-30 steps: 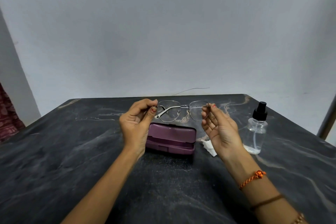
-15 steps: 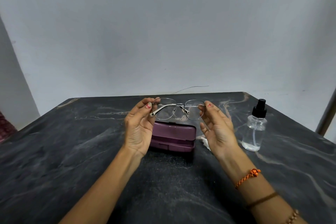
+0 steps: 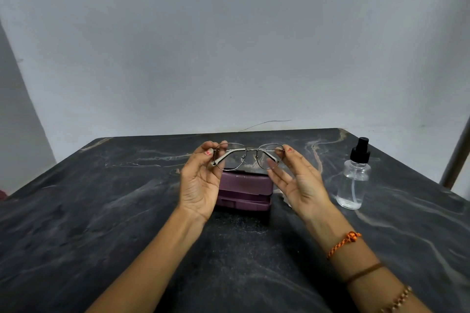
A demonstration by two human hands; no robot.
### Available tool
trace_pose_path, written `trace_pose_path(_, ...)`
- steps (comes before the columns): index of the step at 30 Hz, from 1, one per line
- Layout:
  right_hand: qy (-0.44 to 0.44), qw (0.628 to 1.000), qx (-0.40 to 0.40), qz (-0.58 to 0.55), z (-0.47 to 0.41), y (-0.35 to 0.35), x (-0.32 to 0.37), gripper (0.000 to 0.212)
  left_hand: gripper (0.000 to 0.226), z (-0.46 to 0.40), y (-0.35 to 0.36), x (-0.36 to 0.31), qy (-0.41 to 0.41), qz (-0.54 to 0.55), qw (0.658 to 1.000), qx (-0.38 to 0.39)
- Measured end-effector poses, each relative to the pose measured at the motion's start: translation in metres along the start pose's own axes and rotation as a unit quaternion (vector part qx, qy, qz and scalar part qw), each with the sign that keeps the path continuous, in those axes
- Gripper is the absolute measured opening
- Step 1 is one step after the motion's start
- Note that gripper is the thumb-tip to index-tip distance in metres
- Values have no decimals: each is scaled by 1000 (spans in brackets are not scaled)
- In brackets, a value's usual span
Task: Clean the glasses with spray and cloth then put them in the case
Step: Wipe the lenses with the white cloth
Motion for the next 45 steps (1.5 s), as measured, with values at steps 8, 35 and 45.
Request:
trace_pose_path(8,-13,999,-16,-32,1,0,4,7,15,-2,-6,5,21,-47,999,-18)
trace_pose_path(35,96,957,71,263,78,53,-95,16,18,26,-143,-132,288,-623,727,-34)
trace_pose_path(45,-46,926,68,369,73,49,-104,17,15,15,-159,-129,148,-667,729,-39)
Point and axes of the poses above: each hand's wrist, its own z-axis away from the middle knuckle, its own y-axis out of the palm, x = y × z, the point moved 2 cm from there along -z, towards the middle knuckle, and after that the axes turned 12 degrees about -x, right-handed, at the moved point
